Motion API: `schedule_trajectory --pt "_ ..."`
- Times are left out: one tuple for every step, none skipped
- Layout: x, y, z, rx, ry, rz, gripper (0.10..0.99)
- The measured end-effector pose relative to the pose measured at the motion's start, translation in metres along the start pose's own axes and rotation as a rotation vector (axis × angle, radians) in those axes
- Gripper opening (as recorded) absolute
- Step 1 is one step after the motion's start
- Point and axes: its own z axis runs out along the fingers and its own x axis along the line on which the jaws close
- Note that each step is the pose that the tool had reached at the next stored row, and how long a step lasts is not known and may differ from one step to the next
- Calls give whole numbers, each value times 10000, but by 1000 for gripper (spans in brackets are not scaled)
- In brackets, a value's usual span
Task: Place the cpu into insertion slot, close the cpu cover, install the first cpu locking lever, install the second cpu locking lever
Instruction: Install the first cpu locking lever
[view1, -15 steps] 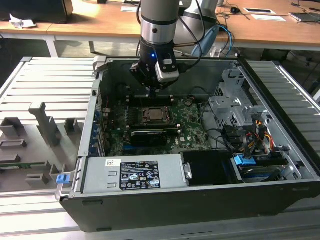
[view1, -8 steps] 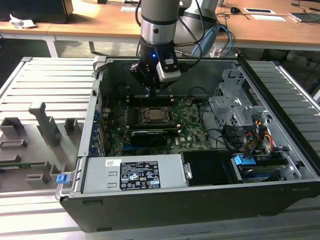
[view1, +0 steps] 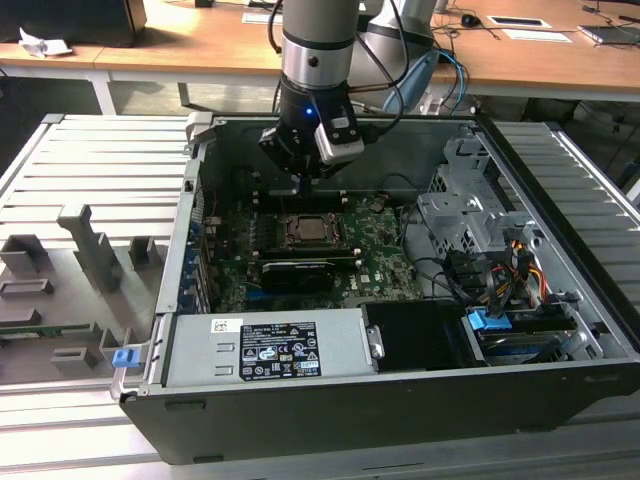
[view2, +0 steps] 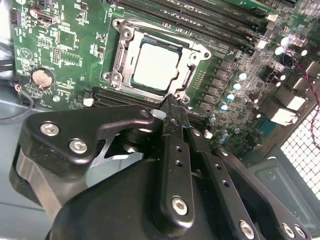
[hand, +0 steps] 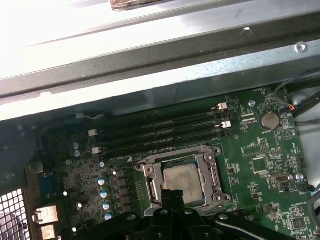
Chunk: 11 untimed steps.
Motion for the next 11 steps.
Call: schedule_trajectory --pt "0 0 0 1 3 -46 106" --pt "0 0 0 2 5 -88 106" --pt "0 0 0 5 9 -169 106" --pt "0 0 0 7 13 -251 106" --pt "0 0 0 9 16 -324 106" --pt "0 0 0 10 20 -385 106" --pt "1 0 0 14 26 -520 106" --pt "1 0 0 22 43 -856 106" --pt "1 0 0 27 51 -1034 106" --pt "1 -1 0 31 59 -1189 106" --pt "1 -1 0 35 65 -1306 106"
